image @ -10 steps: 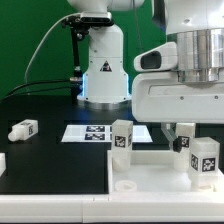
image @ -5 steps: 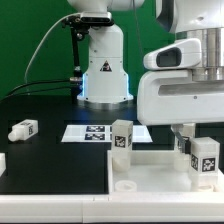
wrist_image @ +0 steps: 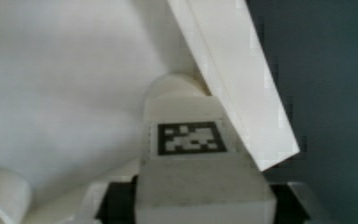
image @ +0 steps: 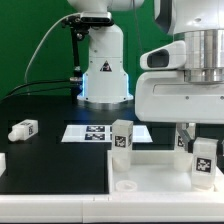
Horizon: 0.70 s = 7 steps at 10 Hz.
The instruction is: Assemble square table
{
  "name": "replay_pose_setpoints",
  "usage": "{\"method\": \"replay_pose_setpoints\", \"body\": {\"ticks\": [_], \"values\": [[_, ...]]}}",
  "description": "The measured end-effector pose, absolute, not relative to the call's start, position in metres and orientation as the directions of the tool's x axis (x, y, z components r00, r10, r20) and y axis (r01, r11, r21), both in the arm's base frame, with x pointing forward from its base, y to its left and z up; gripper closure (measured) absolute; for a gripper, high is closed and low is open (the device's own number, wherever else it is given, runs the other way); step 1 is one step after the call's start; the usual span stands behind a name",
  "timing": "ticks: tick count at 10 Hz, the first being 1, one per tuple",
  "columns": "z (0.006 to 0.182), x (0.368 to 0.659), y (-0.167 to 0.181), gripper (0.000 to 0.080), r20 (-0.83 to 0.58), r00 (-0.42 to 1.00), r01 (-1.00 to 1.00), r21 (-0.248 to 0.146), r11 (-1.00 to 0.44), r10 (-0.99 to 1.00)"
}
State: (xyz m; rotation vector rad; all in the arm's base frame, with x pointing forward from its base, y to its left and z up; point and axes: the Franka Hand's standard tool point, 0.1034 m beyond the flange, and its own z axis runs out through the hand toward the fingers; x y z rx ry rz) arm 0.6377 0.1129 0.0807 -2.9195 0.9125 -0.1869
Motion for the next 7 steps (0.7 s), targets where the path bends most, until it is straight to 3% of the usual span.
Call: {"method": "replay_pose_setpoints", "body": {"ticks": [2, 4, 6, 7], "values": [[0.0806, 0.6374, 0.1147, 0.0509, 0.049, 0.641, -0.759, -0.105, -0.642, -0.766], [0.0800, 0.6355, 0.1198, 0.0510, -0.007, 0.333, -0.937, -0.116, -0.330, -0.943], [0.0788, 0.6364, 0.1177, 0.0510, -0.083, 0.017, -0.988, -0.154, -0.004, -0.996], [0.0790, 0.6363, 0.1187, 0.0510, -0.083, 0.020, -0.988, -0.152, -0.007, -0.996]]}}
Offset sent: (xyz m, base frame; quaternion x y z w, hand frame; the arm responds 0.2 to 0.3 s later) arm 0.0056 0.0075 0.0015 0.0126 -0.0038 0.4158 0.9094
